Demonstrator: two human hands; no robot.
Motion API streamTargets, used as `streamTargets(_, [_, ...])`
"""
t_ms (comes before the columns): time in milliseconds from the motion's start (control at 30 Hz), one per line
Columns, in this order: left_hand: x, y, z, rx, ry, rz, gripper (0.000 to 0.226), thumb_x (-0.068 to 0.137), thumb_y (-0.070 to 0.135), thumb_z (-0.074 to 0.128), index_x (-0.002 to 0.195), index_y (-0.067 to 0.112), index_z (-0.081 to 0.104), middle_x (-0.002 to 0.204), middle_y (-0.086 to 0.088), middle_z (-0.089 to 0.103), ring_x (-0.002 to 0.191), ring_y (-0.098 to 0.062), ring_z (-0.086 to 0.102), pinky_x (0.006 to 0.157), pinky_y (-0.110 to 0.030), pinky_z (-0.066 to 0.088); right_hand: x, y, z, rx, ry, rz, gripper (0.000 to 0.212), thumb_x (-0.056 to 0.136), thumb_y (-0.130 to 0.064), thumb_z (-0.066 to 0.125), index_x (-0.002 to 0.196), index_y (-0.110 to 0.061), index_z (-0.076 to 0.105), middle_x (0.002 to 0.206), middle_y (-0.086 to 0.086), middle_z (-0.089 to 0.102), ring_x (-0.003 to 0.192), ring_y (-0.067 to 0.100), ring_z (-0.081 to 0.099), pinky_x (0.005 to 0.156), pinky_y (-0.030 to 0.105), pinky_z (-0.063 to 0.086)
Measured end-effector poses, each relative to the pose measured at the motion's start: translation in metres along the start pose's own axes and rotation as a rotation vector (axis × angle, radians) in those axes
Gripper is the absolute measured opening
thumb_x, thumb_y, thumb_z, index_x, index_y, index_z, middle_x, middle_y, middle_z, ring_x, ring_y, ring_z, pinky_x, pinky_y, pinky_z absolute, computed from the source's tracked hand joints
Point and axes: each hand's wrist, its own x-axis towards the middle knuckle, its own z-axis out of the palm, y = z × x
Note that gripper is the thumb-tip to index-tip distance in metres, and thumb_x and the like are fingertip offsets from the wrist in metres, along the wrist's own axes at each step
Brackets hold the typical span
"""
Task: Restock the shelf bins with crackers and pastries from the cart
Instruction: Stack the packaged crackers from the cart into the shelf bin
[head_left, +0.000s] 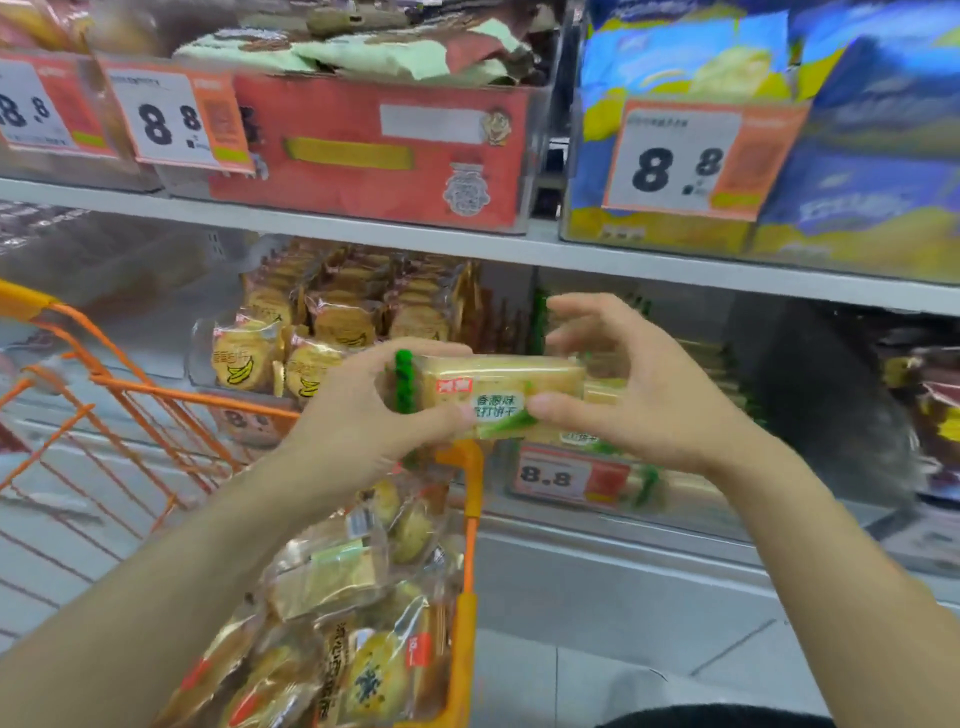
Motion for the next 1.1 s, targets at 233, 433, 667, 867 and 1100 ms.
streamTargets(233, [0.035,0.0,0.057,0.254,-0.148,0.209,0.041,0.078,0.021,0.082,0.116,0.026,0.067,0.099,0.01,0.074,0.091,-0.002,0.069,0.079,-0.019,0.054,-0.01,0.032,-0.028,-0.256,-0.049,0.038,0.044,0.071,-0.047,0.086,0.109,-0.033,0.07,0.098,-0.016,0.071,0.091,0.004,0.065,0.085,0.036,0.054])
streamTargets(433, [0.054,-0.006,0.074,0.698,-0.011,0.313,0.058,0.079,0.045,0.077,0.13,0.033,0.051,0.108,0.021,0.058,0.096,0.002,0.053,0.073,-0.003,0.04,-0.01,0.05,-0.028,-0.327,-0.009,0.088,0.048,0.08,-0.052,0.077,0.121,-0.032,0.064,0.105,-0.013,0.068,0.095,0.01,0.061,0.08,0.031,0.051])
streamTargets(667, [0.057,-0.007,0.075,0.83,0.005,0.363,0.045,0.075,0.042,0.081,0.11,0.032,0.053,0.104,0.017,0.057,0.1,-0.006,0.052,0.087,-0.028,0.048,-0.01,0.048,-0.032,-0.408,0.041,0.054,0.046,0.078,-0.047,0.082,0.117,-0.037,0.06,0.113,-0.013,0.067,0.106,0.015,0.059,0.092,0.04,0.051])
streamTargets(867, [0.048,-0.015,0.084,1.141,-0.163,0.525,0.048,0.091,0.037,0.06,0.136,0.021,0.05,0.131,0.005,0.054,0.132,-0.017,0.038,0.114,-0.04,0.029,-0.006,0.057,-0.023,-0.444,-0.125,0.135,0.06,0.077,-0.056,0.078,0.13,-0.035,0.06,0.122,-0.005,0.057,0.116,0.017,0.049,0.098,0.034,0.042])
streamTargets(1100, [0.04,-0.015,0.112,1.411,-0.18,0.517,0.055,0.097,0.034,0.042,0.146,0.01,0.035,0.14,-0.006,0.051,0.131,-0.024,0.046,0.12,-0.057,0.012,-0.007,0.072,-0.032,-0.103,0.102,0.293,0.053,0.097,-0.063,0.043,0.128,-0.024,0.063,0.122,-0.008,0.062,0.115,0.014,0.057,0.099,0.036,0.044])
